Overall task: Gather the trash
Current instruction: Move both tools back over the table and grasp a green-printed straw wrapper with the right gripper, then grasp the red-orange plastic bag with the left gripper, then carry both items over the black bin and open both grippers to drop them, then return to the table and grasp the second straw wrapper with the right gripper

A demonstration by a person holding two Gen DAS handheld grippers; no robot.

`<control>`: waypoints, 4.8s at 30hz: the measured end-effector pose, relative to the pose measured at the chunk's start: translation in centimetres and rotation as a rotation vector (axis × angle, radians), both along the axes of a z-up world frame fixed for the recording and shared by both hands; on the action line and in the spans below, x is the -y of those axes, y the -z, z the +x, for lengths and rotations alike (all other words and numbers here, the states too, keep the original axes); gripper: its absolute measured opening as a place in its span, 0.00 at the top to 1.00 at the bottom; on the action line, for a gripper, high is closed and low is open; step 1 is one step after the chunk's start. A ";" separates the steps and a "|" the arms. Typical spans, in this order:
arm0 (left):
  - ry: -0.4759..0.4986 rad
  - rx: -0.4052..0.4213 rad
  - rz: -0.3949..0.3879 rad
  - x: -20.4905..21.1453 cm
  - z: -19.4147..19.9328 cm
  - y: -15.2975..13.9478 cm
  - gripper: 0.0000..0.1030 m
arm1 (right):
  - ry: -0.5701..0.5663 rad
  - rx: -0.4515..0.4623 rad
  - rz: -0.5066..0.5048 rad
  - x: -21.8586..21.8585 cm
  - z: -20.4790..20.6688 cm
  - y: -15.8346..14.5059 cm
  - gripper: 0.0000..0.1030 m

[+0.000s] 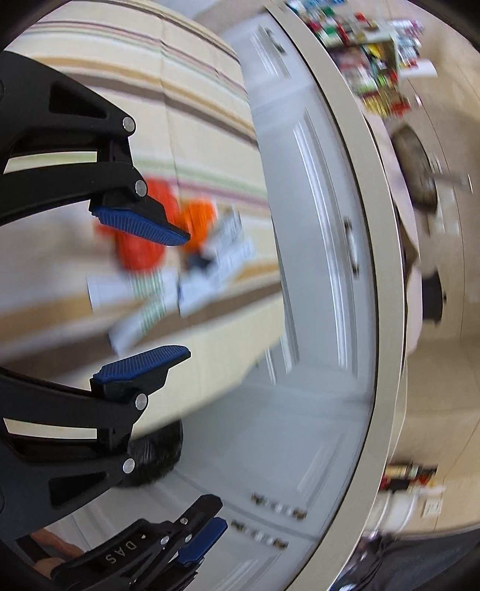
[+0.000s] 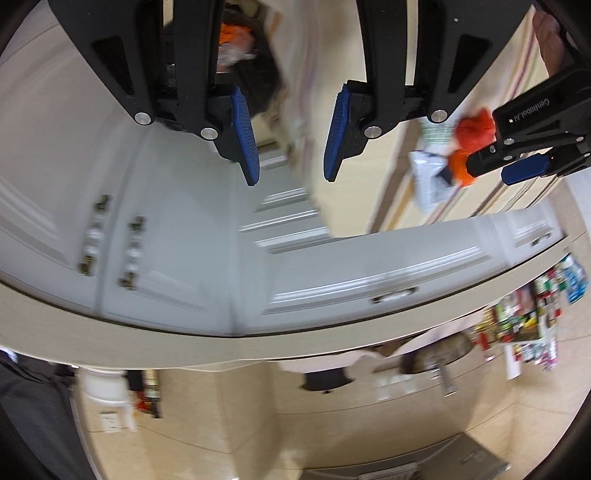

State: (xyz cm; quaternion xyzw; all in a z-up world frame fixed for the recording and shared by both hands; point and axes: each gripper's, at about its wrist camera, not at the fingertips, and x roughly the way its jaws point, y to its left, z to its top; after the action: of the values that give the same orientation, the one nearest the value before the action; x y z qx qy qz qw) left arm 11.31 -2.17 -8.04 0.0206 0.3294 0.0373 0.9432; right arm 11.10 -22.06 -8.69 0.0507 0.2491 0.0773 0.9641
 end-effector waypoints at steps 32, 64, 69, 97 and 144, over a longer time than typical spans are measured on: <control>-0.278 -0.094 -0.063 -16.4 -3.9 3.4 0.46 | -0.271 -0.361 -0.179 -13.5 3.3 4.9 0.83; -0.078 -0.066 -0.005 -3.9 0.9 3.8 0.23 | -0.093 -0.184 -0.052 -3.2 -0.3 2.4 0.89; -0.093 -0.081 0.023 -3.6 2.0 4.6 0.28 | -0.094 -0.181 -0.039 -2.8 0.2 2.7 0.89; 0.025 -0.007 -0.021 -3.4 -3.5 0.8 0.67 | -0.020 -0.122 -0.045 -1.3 -1.3 1.3 0.89; 0.373 -0.064 0.017 20.3 6.3 4.9 0.41 | 0.284 -0.174 0.009 14.6 1.7 6.6 0.73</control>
State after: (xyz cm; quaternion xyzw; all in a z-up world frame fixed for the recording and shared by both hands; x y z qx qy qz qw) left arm 17.57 -22.51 -12.97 0.0906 0.3494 -0.1361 0.9226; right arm 12.84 -36.65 -15.34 0.0961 0.3218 -0.0634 0.9398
